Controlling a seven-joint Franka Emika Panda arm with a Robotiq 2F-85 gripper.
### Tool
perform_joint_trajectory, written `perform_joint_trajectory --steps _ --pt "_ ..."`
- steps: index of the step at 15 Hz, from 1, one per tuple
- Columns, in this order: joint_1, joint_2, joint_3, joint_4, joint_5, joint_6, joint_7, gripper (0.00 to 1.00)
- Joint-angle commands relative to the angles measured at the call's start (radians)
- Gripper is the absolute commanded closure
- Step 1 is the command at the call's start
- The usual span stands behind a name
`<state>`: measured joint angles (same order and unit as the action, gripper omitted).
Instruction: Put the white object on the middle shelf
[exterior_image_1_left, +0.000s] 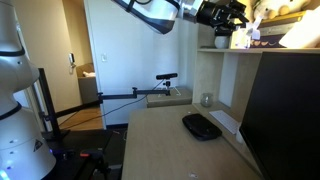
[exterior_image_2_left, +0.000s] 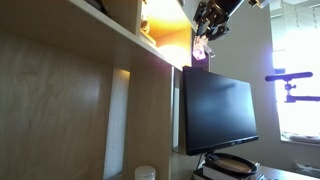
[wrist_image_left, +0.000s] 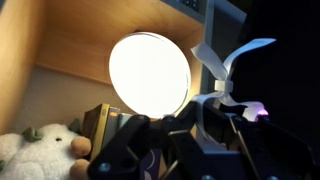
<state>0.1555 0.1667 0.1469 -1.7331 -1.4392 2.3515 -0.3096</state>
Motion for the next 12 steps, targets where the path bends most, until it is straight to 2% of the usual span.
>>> perform_joint_trajectory --steps 1,8,12 --pt "0.011 0.043 0.003 0.087 0.020 -0.040 -0.063 0.97" --pt "0.017 0.095 -0.001 0.165 0.000 -0.022 -0.103 0.97" --pt "-0.003 0.110 -0.004 0.188 -0.010 0.141 -0.094 0.97"
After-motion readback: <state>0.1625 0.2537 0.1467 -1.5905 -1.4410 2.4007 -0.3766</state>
